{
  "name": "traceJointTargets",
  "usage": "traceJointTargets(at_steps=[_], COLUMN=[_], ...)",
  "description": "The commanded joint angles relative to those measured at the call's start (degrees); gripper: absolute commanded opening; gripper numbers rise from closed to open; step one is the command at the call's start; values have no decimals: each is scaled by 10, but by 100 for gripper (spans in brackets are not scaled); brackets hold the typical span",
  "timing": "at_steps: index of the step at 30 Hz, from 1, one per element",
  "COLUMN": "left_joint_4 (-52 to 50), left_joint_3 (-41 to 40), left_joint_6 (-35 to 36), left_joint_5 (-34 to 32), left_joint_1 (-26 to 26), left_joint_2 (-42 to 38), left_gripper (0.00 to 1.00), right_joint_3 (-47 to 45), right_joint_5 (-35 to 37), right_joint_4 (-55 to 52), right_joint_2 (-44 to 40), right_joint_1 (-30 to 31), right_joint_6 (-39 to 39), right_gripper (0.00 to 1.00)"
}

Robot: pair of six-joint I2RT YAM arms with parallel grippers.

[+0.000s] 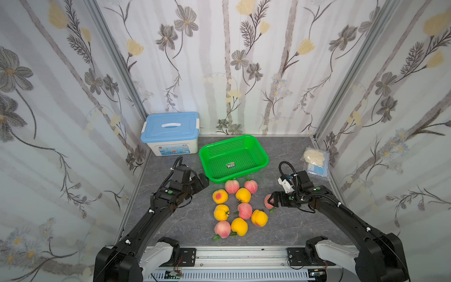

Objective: Put the peaches into the basket
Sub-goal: Pick up the peach from the center of the board.

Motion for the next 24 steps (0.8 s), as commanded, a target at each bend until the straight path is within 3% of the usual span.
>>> traceJointTargets(at_steps=[1,24], left_joint_4=[-44,-15], left_joint_3=[11,3], left_joint_6=[16,-1], left_joint_5=[-5,22], left_joint_1=[-2,-5], left_joint_2=[14,47], left_gripper=[100,100], right_joint_3=[9,51], right_joint_5=[-8,-8], right_joint_4=[-18,-46], right_joint_2=[13,108], right_joint_1=[13,112], right_joint_6=[6,6], right_gripper=[100,100])
